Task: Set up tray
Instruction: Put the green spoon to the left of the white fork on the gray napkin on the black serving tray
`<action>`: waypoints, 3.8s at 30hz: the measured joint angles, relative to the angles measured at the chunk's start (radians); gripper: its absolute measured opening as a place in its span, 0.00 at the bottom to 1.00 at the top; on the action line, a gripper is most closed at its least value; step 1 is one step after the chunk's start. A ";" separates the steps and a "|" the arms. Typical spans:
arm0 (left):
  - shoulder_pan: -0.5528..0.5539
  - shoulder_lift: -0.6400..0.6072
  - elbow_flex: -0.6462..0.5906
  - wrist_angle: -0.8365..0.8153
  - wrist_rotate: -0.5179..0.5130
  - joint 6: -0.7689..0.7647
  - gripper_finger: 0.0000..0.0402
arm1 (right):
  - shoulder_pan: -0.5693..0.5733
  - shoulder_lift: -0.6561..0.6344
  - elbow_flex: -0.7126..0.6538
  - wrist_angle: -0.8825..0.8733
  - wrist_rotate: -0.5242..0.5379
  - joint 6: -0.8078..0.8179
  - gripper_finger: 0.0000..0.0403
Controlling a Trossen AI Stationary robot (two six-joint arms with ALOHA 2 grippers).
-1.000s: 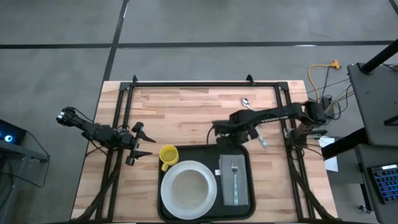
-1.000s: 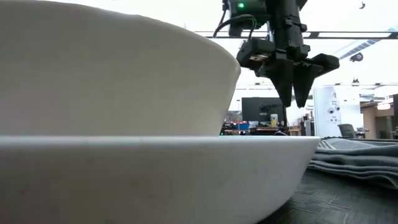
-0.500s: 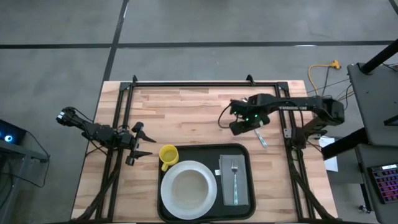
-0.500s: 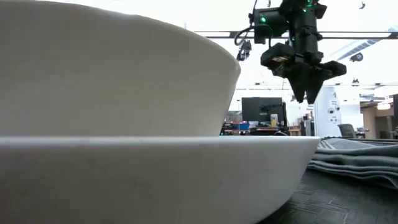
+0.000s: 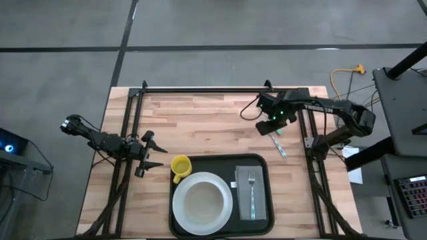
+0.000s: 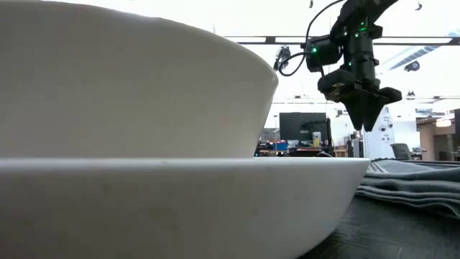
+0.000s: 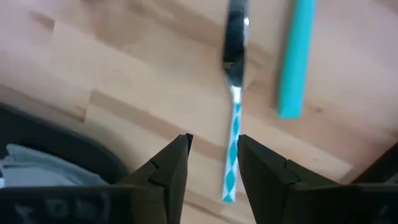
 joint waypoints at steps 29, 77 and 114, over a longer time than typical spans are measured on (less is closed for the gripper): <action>0.000 0.000 0.000 0.000 0.000 0.000 0.56 | -0.262 0.020 -0.003 0.078 0.009 -0.338 0.28; 0.000 0.000 0.000 0.000 0.000 0.000 0.56 | -0.266 0.333 -0.003 0.156 0.070 -0.316 0.12; 0.000 0.000 0.000 0.000 0.000 0.000 0.56 | 0.353 0.012 -0.002 0.053 -0.031 0.717 0.14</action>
